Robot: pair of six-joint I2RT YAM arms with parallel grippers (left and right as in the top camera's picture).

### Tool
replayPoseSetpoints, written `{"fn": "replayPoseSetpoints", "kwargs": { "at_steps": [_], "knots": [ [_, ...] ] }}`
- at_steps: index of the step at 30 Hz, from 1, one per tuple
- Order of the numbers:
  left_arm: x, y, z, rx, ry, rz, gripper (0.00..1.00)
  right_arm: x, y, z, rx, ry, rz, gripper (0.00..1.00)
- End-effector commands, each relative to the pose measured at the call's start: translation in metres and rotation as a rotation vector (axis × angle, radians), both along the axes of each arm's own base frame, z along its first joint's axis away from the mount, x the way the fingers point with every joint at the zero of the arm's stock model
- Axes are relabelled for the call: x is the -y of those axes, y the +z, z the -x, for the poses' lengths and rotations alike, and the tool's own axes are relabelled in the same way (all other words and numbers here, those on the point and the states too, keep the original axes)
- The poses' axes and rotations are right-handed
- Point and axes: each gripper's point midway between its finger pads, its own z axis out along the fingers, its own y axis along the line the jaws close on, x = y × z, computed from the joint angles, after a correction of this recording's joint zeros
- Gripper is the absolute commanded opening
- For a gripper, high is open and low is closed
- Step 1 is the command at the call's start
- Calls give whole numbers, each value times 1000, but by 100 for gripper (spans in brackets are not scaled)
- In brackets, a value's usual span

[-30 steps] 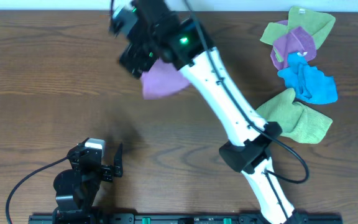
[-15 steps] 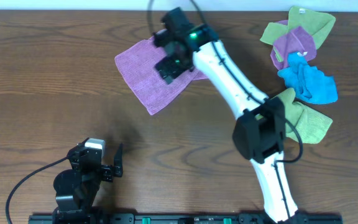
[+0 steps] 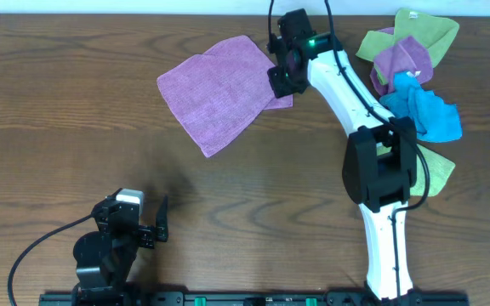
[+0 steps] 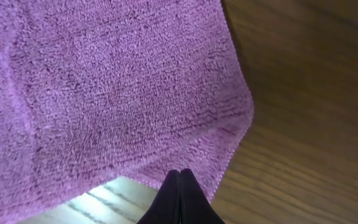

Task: Fold the cloth
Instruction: 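Lift and swing the purple cloth to spread it flat on the table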

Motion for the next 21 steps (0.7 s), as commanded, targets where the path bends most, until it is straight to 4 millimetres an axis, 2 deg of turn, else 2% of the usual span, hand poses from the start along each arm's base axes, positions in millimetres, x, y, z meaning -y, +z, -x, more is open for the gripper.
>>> {"fn": "replayPoseSetpoints", "kwargs": {
  "at_steps": [1, 16, 21],
  "knots": [
    [-3, -8, 0, -14, 17, 8, 95, -1, -7, 3, -3, -10, -1, 1],
    [-3, -7, 0, -13, 17, 8, 95, 19, -47, -3, 63, -56, 90, 1],
    [-3, -7, 0, -13, 17, 8, 95, 24, -57, 5, 39, -62, 107, 1]
  ]
}}
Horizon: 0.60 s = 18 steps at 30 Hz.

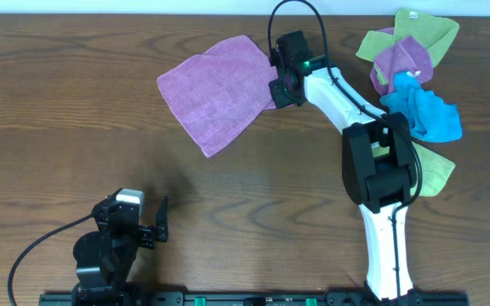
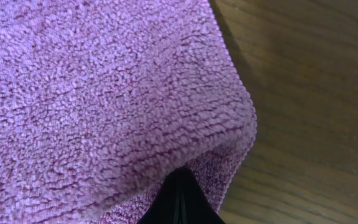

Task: Fold the cloth
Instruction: 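Lift and swing the purple cloth to spread it flat on the table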

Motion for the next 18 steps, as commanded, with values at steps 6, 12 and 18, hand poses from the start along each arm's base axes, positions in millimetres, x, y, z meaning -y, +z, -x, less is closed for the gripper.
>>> {"fn": "replayPoseSetpoints", "kwargs": {
  "at_steps": [6, 12, 18],
  "knots": [
    [-3, -7, 0, -13, 17, 8, 95, 4, -22, 64, -263, -109, -9, 1],
    [-3, -7, 0, -13, 17, 8, 95, -15, -21, 139, -565, -166, -37, 1],
    [-3, -7, 0, -13, 17, 8, 95, -37, -12, 172, -605, -75, 59, 1]
  ]
}}
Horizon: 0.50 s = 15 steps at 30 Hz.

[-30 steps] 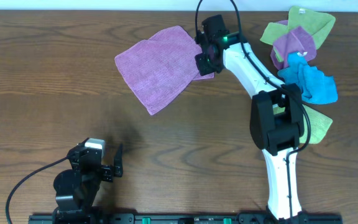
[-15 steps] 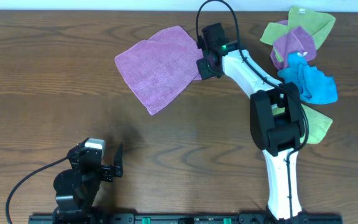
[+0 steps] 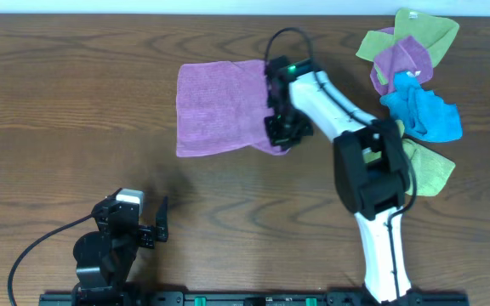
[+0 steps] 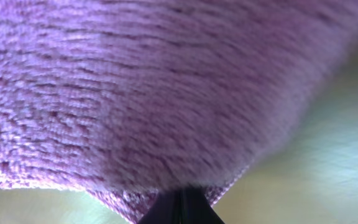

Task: Fold the cloth
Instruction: 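Lift and swing the purple cloth to spread it flat on the table, then release the cloth and move both grippers toward its near edges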

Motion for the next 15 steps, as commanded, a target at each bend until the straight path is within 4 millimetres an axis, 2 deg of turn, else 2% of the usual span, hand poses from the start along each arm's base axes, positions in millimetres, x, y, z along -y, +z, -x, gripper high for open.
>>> {"fn": "replayPoseSetpoints", "kwargs": {
  "at_steps": [1, 5, 13, 14, 15],
  "knots": [
    [-3, -7, 0, -13, 17, 8, 95, -19, -7, 20, -19, 46, 35, 1],
    [-3, -7, 0, -13, 17, 8, 95, 2, 8, 6, 118, 49, 238, 1],
    [-3, -7, 0, -13, 17, 8, 95, 16, 38, 3, 153, 6, 246, 2],
    [-3, -7, 0, -13, 17, 8, 95, 16, 47, 1, 175, 1, 234, 8],
    [-3, -7, 0, -13, 17, 8, 95, 15, 55, 0, 194, -4, 223, 26]
  ]
}}
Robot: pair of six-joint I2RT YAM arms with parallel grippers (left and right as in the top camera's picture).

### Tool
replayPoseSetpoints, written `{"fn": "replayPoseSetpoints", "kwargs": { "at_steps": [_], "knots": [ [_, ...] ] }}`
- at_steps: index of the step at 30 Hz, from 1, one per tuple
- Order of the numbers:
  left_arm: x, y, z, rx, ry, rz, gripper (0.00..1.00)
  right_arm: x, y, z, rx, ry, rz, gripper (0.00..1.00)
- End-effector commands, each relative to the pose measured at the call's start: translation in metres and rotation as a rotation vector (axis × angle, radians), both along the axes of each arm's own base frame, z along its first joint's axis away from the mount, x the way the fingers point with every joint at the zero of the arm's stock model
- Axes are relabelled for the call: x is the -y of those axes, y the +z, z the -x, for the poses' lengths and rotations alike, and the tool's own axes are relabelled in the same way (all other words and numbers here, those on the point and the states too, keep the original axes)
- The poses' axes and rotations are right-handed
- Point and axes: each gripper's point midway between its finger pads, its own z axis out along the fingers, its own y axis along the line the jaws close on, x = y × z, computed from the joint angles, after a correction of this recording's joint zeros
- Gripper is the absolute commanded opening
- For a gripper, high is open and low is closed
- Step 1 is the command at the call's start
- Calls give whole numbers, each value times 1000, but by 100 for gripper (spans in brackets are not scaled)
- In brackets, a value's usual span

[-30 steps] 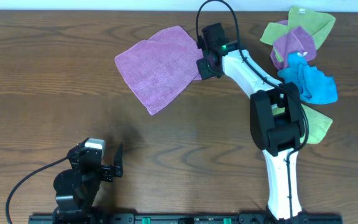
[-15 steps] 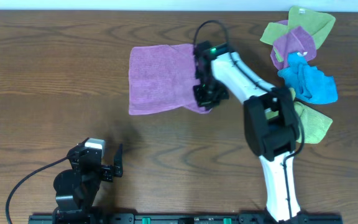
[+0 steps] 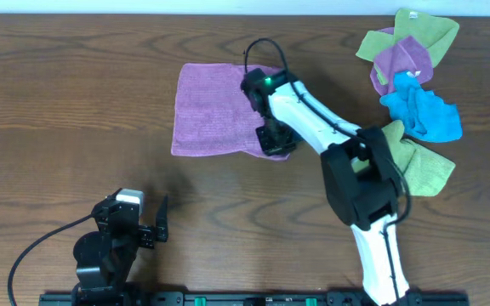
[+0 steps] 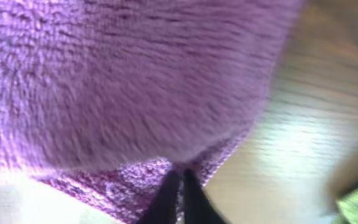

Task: Fold the cloth
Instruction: 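Release the cloth and move both grippers toward its near edges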

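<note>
The purple cloth [image 3: 215,106] lies as a rough rectangle at the back middle of the table. My right gripper [image 3: 275,143] is at its front right corner, low over the wood. In the right wrist view the dark fingertips [image 4: 180,180] are pinched on the cloth's [image 4: 135,74] edge, with a doubled layer of purple above them and bare wood to the right. My left gripper [image 3: 160,223] is parked at the front left, far from the cloth; its jaws are too small to read.
A pile of green, purple and blue cloths [image 3: 411,59] sits at the back right. One more green cloth [image 3: 428,170] lies beside the right arm's elbow. Bare wood stretches left of and in front of the purple cloth.
My right gripper, still pinched on the cloth's corner, has shifted a little left and toward the front. The cloth's left edge has slid slightly left.
At first the cloth lay as a tilted diamond at the back, my right gripper shut on its right corner. It was still there a moment later. Then the gripper was farther forward and the cloth lay square, as it does now. The left arm has stayed parked.
</note>
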Motion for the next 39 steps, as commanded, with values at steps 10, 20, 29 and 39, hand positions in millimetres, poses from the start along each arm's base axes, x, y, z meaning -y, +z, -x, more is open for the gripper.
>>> {"fn": "replayPoseSetpoints", "kwargs": {
  "at_steps": [10, 20, 29, 39],
  "knots": [
    [-3, -8, 0, -14, 17, 8, 95, 0, 141, -15, 342, -31, -165, 62],
    [-3, -8, 0, -14, 17, 8, 95, -20, 273, 35, 601, 124, -438, 67],
    [-3, -8, 0, -14, 17, 8, 95, -28, 259, 121, 531, 280, -432, 72],
    [29, 5, 4, -11, -107, 212, 95, -33, 181, 199, 414, 392, -456, 72]
  ]
}}
